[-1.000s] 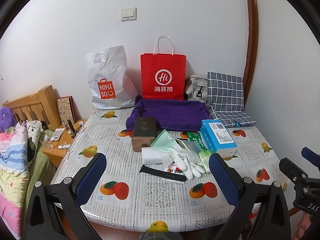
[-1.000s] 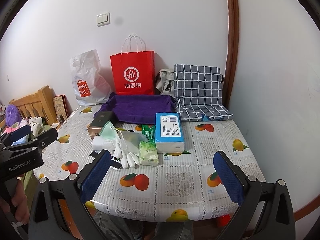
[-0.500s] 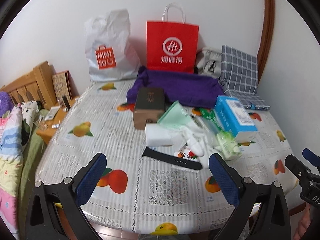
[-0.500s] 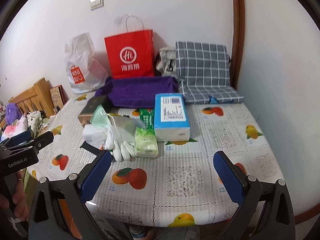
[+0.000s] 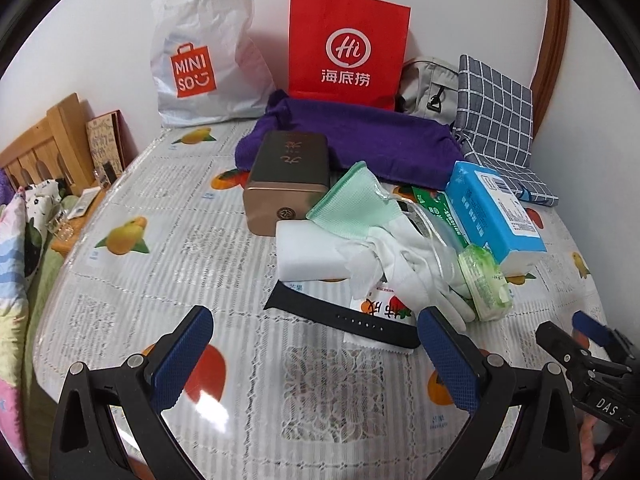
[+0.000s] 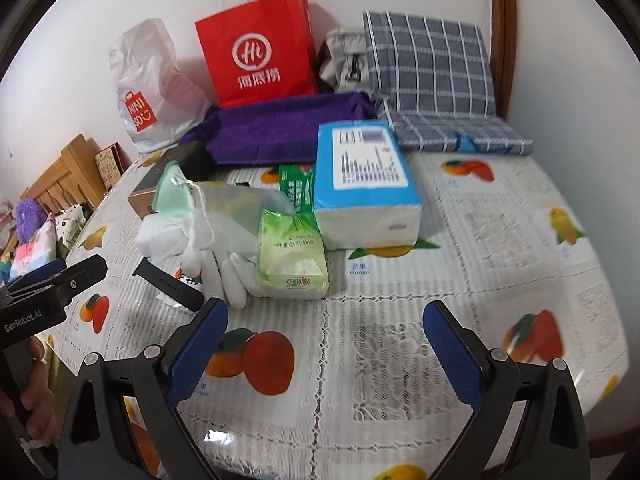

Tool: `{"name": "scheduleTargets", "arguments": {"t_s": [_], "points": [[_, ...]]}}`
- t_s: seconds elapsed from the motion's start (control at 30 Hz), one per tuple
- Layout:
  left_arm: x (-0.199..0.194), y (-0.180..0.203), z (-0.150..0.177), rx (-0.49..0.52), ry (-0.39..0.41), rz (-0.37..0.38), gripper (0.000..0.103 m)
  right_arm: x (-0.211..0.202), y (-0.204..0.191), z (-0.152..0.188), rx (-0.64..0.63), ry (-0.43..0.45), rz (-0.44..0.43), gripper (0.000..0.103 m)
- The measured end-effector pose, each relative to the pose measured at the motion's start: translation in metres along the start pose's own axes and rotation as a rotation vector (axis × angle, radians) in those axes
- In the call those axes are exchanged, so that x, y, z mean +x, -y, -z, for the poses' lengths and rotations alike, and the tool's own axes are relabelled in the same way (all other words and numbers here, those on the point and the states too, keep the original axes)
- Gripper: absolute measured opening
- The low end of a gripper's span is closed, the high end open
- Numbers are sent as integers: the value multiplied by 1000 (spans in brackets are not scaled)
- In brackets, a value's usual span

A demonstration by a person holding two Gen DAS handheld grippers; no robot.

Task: Organize soft objects
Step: 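Grasp the green tissue pack with the right tool while the left tool approaches the white sponge, then grasp the white sponge block with the left tool while the right tool lifts the green pack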

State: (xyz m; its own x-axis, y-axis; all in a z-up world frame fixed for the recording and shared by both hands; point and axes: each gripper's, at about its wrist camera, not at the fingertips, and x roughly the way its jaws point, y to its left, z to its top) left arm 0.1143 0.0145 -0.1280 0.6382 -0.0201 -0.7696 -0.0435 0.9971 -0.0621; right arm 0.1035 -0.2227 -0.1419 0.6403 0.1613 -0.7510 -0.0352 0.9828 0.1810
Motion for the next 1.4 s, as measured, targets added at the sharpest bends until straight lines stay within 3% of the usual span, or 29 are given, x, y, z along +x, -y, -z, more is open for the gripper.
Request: {"name": "scheduleTargets", "arguments": {"t_s": [0.23,0.37,0.47,0.53,0.67,0.7,0.77,0.97,1.1,1.2,1.4], "points": [[17,-7,-7,-23,-16,17,103,26,15,-6,77,-30,-77,97],[25,-14,-11,-30,-23,10,103,39,13,-12,110,-40,-185,97],[30,-19,-13,-35,-28,15,103,51,5,-16,107,-46,-215,96],[33,-22,-14,-39,-31,19,103,60,0,-17,90,-61,-204,89],[44,-27,-15,-38,-42,24,103,80,-10,-14,41,-107,-186,66],[49,-28,-15,-38,-49,24,103,80,-11,-13,25,-95,-176,65],[55,-30,-14,-32,-57,29,103,79,-13,-13,-8,-81,-148,52],[69,-40,-17,43,-49,-9,102,62,-9,-6,-88,-90,-135,52],[82,-40,-19,94,-71,28,103,50,-9,-1,-129,-93,-126,52],[94,-34,-20,156,-68,7,102,45,-7,0,-150,-87,-109,52],[103,-27,-26,227,-20,82,97,29,24,5,-114,-86,-54,52]]}}
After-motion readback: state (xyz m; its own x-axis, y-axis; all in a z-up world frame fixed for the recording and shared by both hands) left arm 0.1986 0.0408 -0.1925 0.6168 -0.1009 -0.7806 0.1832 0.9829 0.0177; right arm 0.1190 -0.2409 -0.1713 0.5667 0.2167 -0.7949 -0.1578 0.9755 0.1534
